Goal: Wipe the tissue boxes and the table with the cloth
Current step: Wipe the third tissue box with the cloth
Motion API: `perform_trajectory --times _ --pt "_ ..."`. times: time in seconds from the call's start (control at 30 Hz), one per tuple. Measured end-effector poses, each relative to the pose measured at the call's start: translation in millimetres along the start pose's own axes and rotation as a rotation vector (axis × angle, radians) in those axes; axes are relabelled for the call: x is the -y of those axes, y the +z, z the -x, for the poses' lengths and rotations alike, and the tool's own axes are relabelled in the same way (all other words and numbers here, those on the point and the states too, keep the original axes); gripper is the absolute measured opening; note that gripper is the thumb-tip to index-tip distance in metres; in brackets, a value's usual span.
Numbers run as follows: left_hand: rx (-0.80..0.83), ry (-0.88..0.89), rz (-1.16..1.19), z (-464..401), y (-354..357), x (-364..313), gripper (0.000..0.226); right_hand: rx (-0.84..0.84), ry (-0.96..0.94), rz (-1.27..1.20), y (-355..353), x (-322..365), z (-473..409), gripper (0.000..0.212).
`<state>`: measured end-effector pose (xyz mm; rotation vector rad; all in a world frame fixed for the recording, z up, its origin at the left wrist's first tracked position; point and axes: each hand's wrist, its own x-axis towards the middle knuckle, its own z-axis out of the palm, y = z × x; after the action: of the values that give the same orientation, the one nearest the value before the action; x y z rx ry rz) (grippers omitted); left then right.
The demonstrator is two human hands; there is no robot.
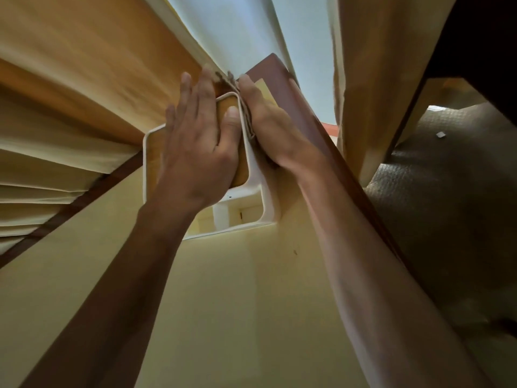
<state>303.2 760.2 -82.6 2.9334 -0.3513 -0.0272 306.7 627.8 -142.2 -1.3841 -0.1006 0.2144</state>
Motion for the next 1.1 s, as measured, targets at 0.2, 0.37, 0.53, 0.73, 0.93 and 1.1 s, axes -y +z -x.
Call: perform_trajectory --times 0.2,0.37,0.53,0.73,0.93,1.1 --pt "-0.270 -0.090 -0.071 6.8 -4.5 0.9 0.075 -0.093 0.106 0.056 6.7 3.6 -6.6 0.047" --pt "-0.186 -0.574 -0.054 28.8 1.8 4.7 0.084 -0.125 0.143 0.057 14.4 4.4 -4.5 0.054" --pt "-0.117 -0.549 0.081 19.8 7.0 10.0 0.094 -0.158 0.137 -0.004 21.2 -3.1 7.4 0.053" --pt "-0.097 -0.304 0.237 0.9 -8.8 32.4 0.082 -0.166 0.126 -0.091 24.7 -23.1 36.7 0.063" --pt "0.005 -0.047 0.037 -13.7 -8.5 40.5 0.078 -0.255 -0.052 -0.043 58.6 -32.8 99.0 0.051" --pt "0.122 -0.017 -0.042 -19.1 -13.1 47.4 0.054 -0.306 -0.085 0.008 80.2 -34.4 118.3 0.052"
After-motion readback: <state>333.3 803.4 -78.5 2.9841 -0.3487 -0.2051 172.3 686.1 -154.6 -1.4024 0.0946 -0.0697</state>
